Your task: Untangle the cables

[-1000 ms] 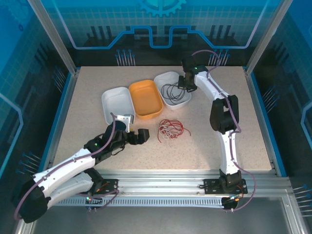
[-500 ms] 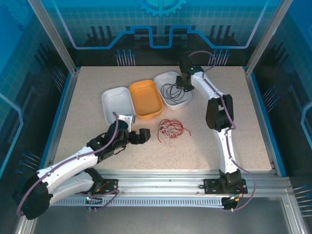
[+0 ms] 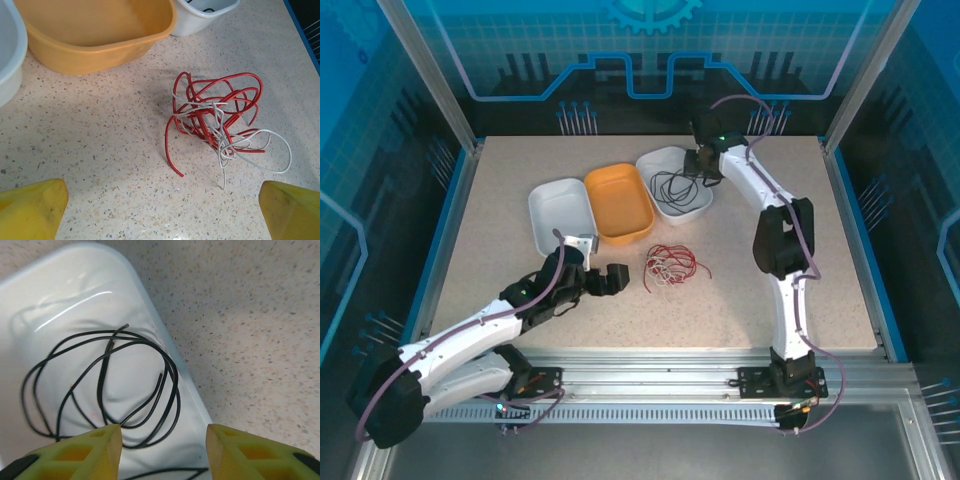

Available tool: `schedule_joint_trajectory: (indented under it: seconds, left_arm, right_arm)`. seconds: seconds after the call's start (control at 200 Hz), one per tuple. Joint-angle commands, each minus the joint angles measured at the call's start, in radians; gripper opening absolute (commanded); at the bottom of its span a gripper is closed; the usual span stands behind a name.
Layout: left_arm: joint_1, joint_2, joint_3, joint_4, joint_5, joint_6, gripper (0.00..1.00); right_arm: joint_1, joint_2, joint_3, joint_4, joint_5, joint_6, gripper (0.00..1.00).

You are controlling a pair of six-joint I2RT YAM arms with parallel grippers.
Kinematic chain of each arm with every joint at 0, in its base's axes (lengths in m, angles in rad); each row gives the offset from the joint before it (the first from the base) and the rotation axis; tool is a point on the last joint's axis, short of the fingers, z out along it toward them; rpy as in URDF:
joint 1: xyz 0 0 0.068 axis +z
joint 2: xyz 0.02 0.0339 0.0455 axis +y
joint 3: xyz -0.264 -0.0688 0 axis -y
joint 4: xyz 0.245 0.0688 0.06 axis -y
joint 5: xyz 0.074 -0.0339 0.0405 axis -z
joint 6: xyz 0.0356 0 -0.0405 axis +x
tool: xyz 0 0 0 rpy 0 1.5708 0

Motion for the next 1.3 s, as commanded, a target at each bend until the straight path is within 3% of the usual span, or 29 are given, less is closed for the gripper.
schedule_joint_trajectory:
  seconds: [0.0,0.245,0.375,0.545,0.735,1.001,1.296]
  left_arm:
    - [0.007,-0.004,0.002,0.025,0.021,-0.003,0.99]
    - [0.007,-0.008,-0.003,0.027,0.024,-0.010,0.99]
    - [0.006,-0.008,-0.002,0.025,0.026,-0.010,0.99]
    - [0.006,-0.014,-0.003,0.017,0.029,-0.010,0.99]
    - [0.006,-0.017,-0.007,0.016,0.031,-0.009,0.99]
    - [0.006,-0.015,-0.010,0.023,0.030,-0.013,0.99]
    - [0.006,-0.016,-0.007,0.019,0.029,-0.023,0.99]
  right_arm:
    - [0.020,-0.091,-0.054,0.049,0.027,-0.018,0.48]
    - [0.044,-0.066,-0.076,0.076,0.068,-0.048,0.36]
    - [0.059,0.022,0.002,0.069,0.072,-0.084,0.27]
    - [0.062,0.138,0.105,0.023,0.100,-0.086,0.22]
    - [0.061,0.174,0.081,0.000,0.117,-0.051,0.21]
    - [0.060,0.076,-0.104,0.074,0.086,-0.005,0.22]
    - [0.069,0.007,-0.171,0.102,0.058,-0.031,0.27]
